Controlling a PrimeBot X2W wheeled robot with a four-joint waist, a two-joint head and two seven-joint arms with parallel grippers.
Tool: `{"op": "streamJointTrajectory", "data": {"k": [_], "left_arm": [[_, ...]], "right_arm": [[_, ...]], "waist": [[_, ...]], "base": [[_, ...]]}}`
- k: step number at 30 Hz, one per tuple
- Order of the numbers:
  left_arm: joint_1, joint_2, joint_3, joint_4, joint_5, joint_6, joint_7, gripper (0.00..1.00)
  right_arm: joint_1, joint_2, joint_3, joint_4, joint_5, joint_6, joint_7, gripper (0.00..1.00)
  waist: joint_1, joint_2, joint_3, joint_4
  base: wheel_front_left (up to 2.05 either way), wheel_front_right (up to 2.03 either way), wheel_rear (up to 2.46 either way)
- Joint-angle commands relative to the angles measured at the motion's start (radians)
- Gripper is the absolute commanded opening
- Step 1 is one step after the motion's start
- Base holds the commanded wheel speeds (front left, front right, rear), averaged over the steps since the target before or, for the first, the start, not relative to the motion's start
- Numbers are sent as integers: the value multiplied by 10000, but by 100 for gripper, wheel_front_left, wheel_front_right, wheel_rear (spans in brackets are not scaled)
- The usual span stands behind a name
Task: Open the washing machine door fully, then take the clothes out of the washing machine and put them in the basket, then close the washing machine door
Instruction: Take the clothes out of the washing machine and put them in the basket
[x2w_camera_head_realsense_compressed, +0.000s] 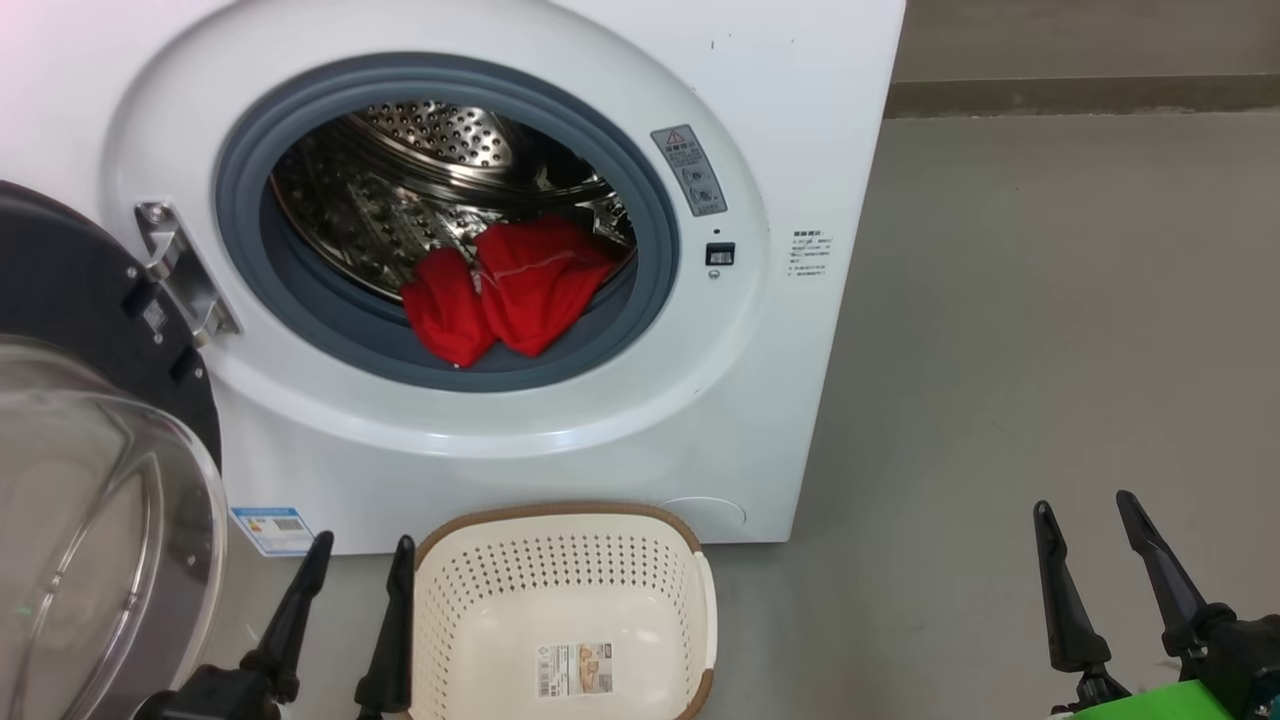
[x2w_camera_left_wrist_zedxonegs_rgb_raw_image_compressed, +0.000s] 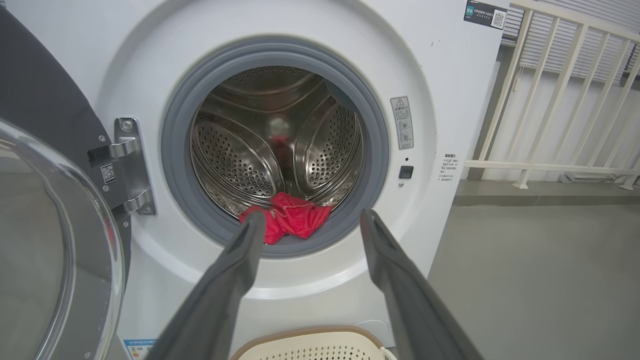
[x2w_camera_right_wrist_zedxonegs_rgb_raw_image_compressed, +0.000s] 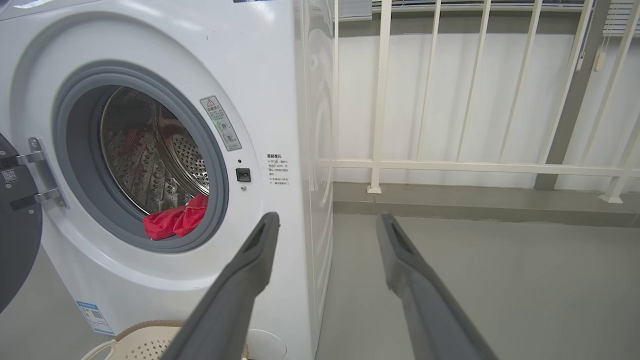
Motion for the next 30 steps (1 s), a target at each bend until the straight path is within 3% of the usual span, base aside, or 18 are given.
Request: {"op": "streamJointTrajectory", "data": {"k": [1, 30], "left_arm": [[-171, 96, 350, -290, 108, 67, -49, 100], [-206, 7, 400, -306, 250, 232, -49, 100]], "right_arm": [[-272, -148, 183, -292, 43, 62, -63, 100], [-278, -148, 167, -260, -30, 62, -63, 100]], "waist": [[0, 0, 15, 16], [-1, 0, 116, 96]], "base": [[37, -37, 0], [1, -1, 0]]}}
